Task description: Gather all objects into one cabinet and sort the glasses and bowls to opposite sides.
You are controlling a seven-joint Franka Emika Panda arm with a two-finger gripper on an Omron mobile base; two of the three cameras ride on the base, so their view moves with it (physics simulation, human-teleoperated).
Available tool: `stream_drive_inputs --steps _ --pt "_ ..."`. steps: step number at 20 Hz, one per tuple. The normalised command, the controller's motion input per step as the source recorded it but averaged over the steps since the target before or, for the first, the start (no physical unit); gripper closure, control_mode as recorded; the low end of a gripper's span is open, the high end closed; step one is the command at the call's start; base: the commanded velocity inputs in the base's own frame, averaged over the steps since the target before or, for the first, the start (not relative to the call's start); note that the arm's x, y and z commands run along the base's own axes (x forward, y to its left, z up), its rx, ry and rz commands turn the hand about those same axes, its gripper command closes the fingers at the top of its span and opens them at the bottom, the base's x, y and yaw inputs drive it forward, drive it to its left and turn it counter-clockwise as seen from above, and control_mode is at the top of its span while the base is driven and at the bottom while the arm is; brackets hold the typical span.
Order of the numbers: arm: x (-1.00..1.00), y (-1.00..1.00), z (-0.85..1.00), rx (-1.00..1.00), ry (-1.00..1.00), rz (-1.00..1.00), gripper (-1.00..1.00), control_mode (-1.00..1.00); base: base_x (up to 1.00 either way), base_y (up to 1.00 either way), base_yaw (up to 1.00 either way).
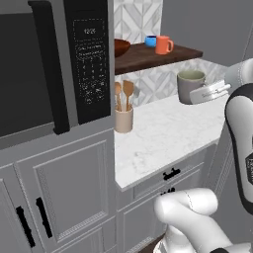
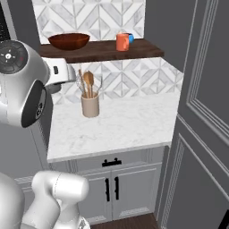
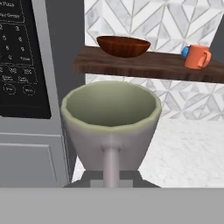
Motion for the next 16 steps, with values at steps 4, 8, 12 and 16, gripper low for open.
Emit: stream_drive_inputs --steps 4,8,12,16 --pt "0.00 0.00 0.00 0.00 0.00 0.00 1.00 1.00 0.31 -0.18 0.12" --pt "0.00 0.00 0.00 0.00 0.00 0.00 1.00 1.00 -0.04 -0.22 0.19" --pt "0.00 0.00 0.00 0.00 0.00 0.00 1.00 1.00 -0.01 -0.35 0.30" --pt "0.00 0.00 0.00 0.00 0.00 0.00 1.00 1.00 0.00 -0.52 0.16"
